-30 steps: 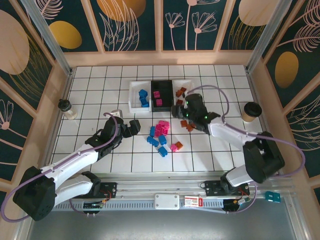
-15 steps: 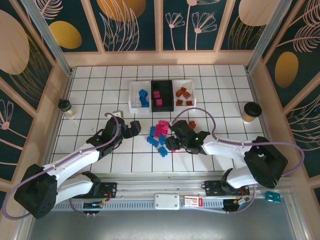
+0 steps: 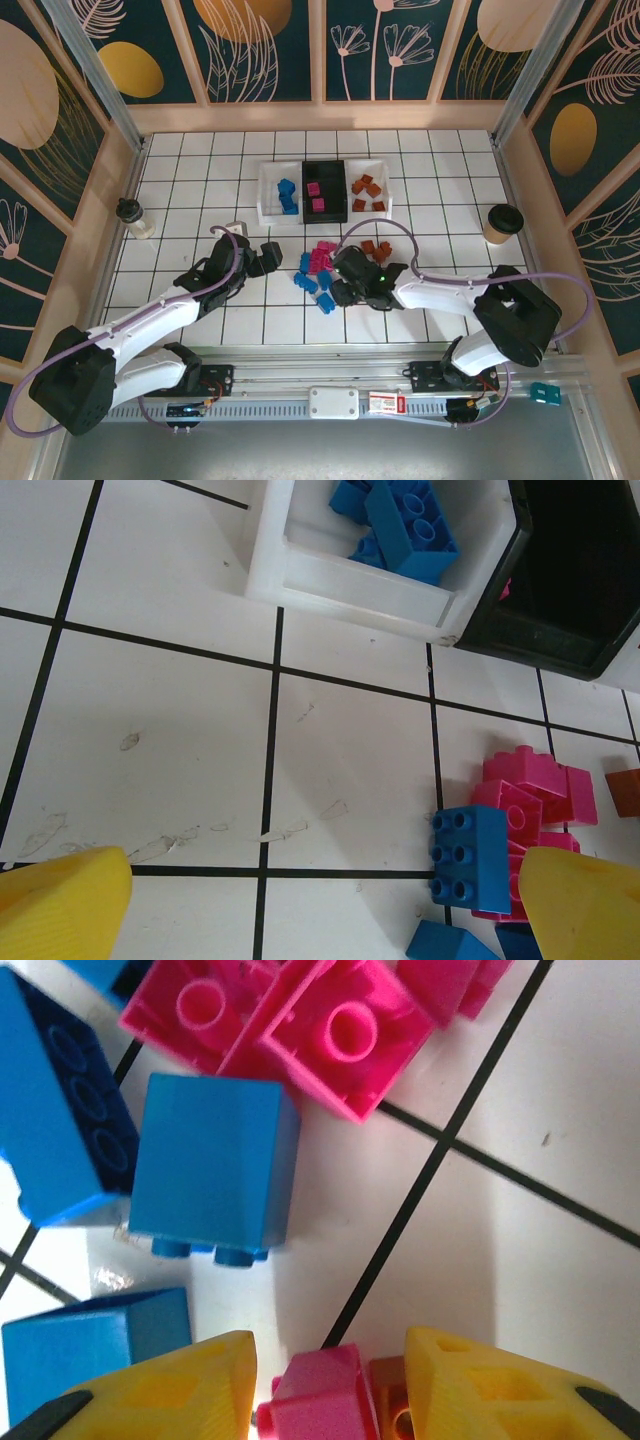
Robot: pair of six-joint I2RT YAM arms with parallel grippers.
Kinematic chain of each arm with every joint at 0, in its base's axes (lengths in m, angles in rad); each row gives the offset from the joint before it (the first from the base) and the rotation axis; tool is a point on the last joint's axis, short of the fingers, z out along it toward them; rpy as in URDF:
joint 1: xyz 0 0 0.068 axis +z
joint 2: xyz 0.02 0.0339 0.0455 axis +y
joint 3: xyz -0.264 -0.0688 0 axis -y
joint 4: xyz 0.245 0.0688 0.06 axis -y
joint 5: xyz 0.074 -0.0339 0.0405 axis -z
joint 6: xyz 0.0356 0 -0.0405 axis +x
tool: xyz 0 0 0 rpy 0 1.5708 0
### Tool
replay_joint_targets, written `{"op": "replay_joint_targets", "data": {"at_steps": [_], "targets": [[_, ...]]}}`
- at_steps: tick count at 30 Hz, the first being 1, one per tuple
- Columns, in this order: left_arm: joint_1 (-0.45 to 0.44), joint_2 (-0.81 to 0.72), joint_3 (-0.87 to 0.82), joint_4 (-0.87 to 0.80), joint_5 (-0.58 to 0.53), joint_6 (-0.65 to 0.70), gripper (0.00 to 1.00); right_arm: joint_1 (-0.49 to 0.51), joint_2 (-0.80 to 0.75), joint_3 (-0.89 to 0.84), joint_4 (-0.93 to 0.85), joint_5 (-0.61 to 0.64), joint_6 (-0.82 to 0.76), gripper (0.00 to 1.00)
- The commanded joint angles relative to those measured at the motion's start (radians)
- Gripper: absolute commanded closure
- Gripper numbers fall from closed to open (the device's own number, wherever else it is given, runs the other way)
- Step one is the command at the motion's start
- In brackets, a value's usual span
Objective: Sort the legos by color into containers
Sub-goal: Pick up the lego from the bottom-center of the table, then place the lego in the container.
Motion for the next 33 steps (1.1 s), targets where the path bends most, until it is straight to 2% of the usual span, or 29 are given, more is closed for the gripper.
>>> {"op": "replay_joint_targets", "data": {"at_steps": [1, 5, 12, 18, 23, 27, 33], "targets": [[0.004, 0.009, -0.009, 0.016, -0.002, 0.012, 0.01, 0.034, 0.004, -0.001, -0.071, 0.037, 0.021, 0.56], [0.003, 0.013, -0.007, 0.019, -0.002, 0.013, 0.01, 0.058, 0.041, 0.007, -0.099, 0.081, 0.031, 0.58], [0.003, 0.013, -0.006, 0.016, 0.001, 0.01, 0.01, 0.061, 0.021, 0.014, -0.092, 0.11, 0.029, 0.77], [0.003, 0.009, -0.006, 0.015, -0.001, 0.009, 0.01, 0.046, -0.069, 0.02, -0.07, 0.116, 0.025, 0.84], [0.003, 0.008, -0.001, 0.014, -0.002, 0.014, 0.01, -0.017, -0.145, 0.043, -0.022, 0.051, 0.018, 0.86], [0.004, 0.007, -0.001, 0.014, -0.003, 0.014, 0.01, -0.12, -0.139, 0.103, 0.082, -0.032, -0.005, 0.87], [0.003, 0.005, 0.002, 0.017, 0.006, 0.009, 0.01, -0.243, 0.079, 0.319, 0.261, -0.054, -0.041, 0.87]]}}
